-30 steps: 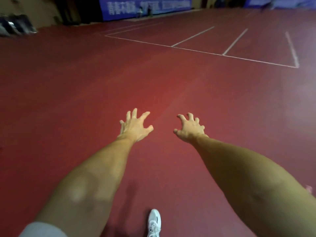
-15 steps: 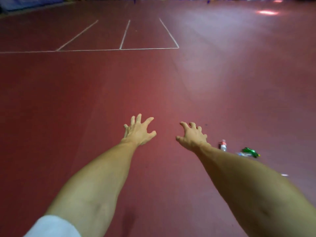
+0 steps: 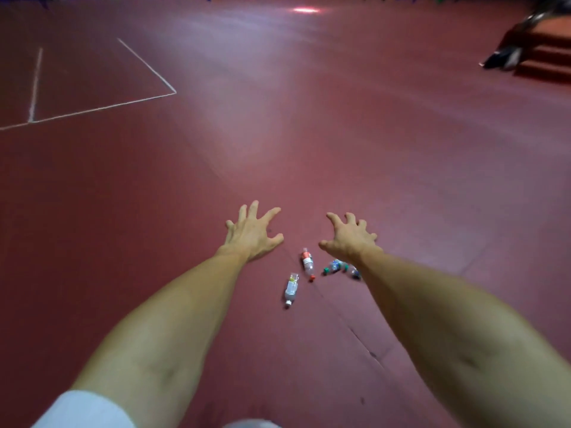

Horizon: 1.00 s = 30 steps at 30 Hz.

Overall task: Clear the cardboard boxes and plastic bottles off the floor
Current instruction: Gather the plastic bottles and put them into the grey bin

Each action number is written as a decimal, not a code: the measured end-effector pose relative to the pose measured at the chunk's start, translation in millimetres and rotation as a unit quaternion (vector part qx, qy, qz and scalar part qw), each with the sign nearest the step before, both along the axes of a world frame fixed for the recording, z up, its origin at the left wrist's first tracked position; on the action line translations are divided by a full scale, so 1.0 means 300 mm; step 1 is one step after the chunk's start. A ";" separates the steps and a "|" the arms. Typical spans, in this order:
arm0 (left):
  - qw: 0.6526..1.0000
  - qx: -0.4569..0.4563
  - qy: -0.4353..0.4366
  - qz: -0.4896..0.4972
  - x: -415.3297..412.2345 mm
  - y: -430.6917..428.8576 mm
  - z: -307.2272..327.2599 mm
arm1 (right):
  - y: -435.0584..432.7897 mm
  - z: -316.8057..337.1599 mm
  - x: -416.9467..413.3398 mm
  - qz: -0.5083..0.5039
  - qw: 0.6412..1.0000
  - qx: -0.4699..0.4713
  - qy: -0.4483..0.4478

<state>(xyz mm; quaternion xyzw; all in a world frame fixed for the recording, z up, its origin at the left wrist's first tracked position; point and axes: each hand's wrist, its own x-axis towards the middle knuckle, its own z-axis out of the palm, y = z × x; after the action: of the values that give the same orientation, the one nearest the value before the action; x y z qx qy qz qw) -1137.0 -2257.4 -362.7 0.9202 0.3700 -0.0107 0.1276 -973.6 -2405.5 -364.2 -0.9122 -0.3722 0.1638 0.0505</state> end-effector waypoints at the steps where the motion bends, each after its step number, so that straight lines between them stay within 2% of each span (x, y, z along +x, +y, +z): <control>1: 1.000 -0.001 0.001 -0.019 0.082 0.007 -0.006 | -0.008 -0.008 0.057 -0.013 1.000 -0.002 0.004; 6: 0.996 -0.006 0.019 -0.082 0.464 0.097 -0.060 | 0.008 -0.069 0.349 -0.063 0.998 -0.016 0.006; 12: 0.992 -0.012 0.027 -0.120 0.897 0.298 -0.167 | 0.181 -0.155 0.727 -0.104 0.994 -0.040 0.004; 23: 0.988 -0.050 0.055 -0.133 1.506 0.544 -0.310 | 0.469 -0.276 1.272 -0.093 0.993 -0.076 0.012; 26: 0.991 -0.068 0.053 -0.104 1.659 0.576 -0.415 | 0.530 -0.383 1.453 -0.059 0.993 -0.101 0.009; 30: 0.994 -0.092 0.043 -0.048 1.819 0.640 -0.710 | 0.662 -0.707 1.650 -0.007 0.994 -0.107 0.012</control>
<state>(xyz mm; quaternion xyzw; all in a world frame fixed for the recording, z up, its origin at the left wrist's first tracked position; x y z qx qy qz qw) -591.4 -2065.4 -575.8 0.9199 0.3278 -0.0903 0.1955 -478.6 -2207.1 -576.2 -0.9131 -0.3452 0.2131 -0.0416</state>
